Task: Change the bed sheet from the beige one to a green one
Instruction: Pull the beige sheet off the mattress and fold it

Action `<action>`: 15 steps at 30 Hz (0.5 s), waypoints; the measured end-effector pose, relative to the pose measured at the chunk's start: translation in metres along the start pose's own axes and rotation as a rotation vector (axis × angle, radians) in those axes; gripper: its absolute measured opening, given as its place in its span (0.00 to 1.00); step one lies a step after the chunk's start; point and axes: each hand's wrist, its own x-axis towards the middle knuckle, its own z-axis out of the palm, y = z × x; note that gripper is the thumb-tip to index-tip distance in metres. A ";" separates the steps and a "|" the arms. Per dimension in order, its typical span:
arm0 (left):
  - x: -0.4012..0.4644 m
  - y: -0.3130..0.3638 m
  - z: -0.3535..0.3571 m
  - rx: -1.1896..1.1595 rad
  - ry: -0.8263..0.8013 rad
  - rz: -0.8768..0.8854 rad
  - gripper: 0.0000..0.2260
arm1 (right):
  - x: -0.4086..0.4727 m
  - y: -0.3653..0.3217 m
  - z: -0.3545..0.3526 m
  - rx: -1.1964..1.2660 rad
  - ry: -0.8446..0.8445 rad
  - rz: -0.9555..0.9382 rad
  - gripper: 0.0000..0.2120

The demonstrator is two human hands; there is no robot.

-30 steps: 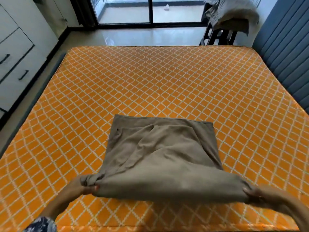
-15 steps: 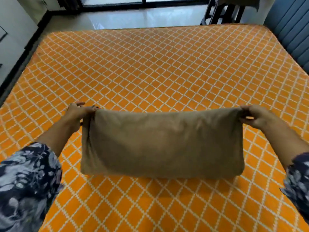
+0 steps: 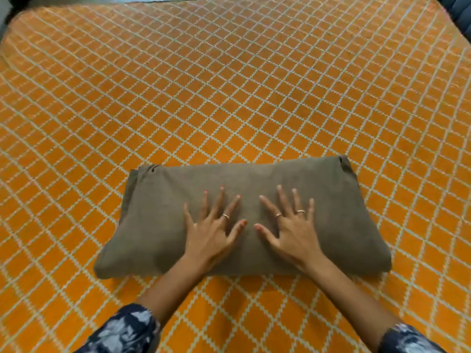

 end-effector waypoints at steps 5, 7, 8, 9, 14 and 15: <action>0.020 -0.003 0.042 0.113 -0.040 -0.042 0.29 | 0.014 0.004 0.047 -0.122 -0.099 0.044 0.30; 0.025 -0.005 0.057 0.124 -0.068 -0.057 0.29 | 0.013 0.007 0.064 -0.120 -0.108 0.050 0.29; 0.026 -0.006 0.061 0.121 -0.072 -0.062 0.29 | 0.014 0.009 0.069 -0.118 -0.100 0.051 0.29; 0.027 -0.007 0.064 0.118 -0.069 -0.067 0.29 | 0.015 0.009 0.073 -0.123 -0.096 0.054 0.28; 0.032 -0.005 0.064 0.113 -0.160 -0.055 0.31 | 0.021 0.007 0.063 -0.074 -0.244 0.081 0.31; 0.032 -0.004 0.060 0.099 -0.157 -0.052 0.31 | 0.025 0.005 0.056 -0.063 -0.265 0.088 0.31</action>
